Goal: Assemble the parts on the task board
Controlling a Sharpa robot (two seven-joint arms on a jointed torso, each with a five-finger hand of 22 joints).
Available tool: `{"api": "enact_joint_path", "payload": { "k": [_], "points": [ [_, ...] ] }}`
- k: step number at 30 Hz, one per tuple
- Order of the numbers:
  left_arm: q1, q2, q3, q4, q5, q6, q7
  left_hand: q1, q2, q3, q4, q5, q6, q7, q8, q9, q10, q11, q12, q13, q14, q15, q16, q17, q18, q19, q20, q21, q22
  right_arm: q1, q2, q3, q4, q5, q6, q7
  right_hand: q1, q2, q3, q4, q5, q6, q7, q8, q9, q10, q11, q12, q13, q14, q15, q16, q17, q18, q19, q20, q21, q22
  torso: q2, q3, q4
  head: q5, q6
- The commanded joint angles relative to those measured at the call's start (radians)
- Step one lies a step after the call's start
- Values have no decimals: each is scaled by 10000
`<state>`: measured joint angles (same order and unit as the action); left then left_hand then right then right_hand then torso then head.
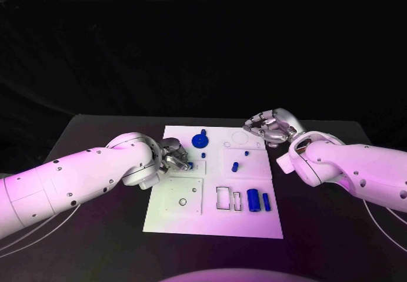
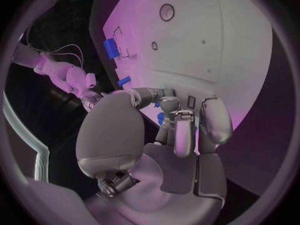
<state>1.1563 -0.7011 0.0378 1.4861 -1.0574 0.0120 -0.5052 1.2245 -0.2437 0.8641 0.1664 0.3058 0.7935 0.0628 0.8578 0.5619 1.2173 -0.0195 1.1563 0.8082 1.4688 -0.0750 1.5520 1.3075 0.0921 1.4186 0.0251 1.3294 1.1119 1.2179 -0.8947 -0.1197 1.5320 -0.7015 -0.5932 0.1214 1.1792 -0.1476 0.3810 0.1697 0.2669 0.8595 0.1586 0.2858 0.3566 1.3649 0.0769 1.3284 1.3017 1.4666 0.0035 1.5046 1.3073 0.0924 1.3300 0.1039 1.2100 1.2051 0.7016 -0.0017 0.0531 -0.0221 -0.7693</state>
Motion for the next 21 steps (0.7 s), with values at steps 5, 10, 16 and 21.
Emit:
{"api": "enact_joint_path", "payload": {
  "k": [5, 10, 16, 21],
  "points": [
    [118, -203, 165, 214, 357, 9, 133, 24, 78, 475, -549, 66, 100, -5, 74, -5, 58, 29, 22, -16, 893, -44, 5, 2141, -19, 11, 9, 40, -13, -16, 12, -3, -9, -73, 165, 72, -72, 5, -1, 71, 65, -34, -9, 58, 12, -56, -36, -32, 1, 541, -34, -68, 432, 56, -68, 25, -22, -8, -9, 4, 0, 5, 32],
    [248, -288, 239, 275, 503, 172, 130, 23, 75, 491, -570, 60, 105, -5, 75, -9, 51, 28, 11, -36, 896, -44, 8, 2150, -17, 8, 9, 36, -19, -21, 18, -5, -17, -90, 170, 69, -72, 5, -1, 71, 65, -34, -9, 58, 12, -56, -36, -32, 1, 541, -34, -68, 432, 56, -68, 25, -22, -8, 7, 2, -2, 18, 46],
    [353, -327, 271, 222, 755, 484, 124, -6, 90, 527, -593, -3, 102, 7, 61, -29, 4, 38, -55, -139, 897, -39, 10, 2155, -9, -15, 13, 9, -66, -24, 16, -6, -20, -100, 175, 63, -72, 5, -1, 71, 65, -34, -9, 58, 12, -56, -36, -32, 1, 541, -34, -68, 432, 56, -68, 25, -22, -8, 8, 1, -15, 28, 42],
    [380, -351, 277, 191, 810, 603, 118, -22, 95, 530, -593, -21, 100, 11, 57, -35, 12, 42, -49, -126, 894, -36, 6, 2146, -6, -24, 14, -3, -87, -25, 8, -6, -19, -101, 175, 57, -72, 5, -1, 71, 65, -34, -9, 58, 12, -56, -36, -32, 1, 541, -34, -68, 432, 56, -68, 25, -22, -8, 9, -2, -2, -7, 39]
  ]
}}
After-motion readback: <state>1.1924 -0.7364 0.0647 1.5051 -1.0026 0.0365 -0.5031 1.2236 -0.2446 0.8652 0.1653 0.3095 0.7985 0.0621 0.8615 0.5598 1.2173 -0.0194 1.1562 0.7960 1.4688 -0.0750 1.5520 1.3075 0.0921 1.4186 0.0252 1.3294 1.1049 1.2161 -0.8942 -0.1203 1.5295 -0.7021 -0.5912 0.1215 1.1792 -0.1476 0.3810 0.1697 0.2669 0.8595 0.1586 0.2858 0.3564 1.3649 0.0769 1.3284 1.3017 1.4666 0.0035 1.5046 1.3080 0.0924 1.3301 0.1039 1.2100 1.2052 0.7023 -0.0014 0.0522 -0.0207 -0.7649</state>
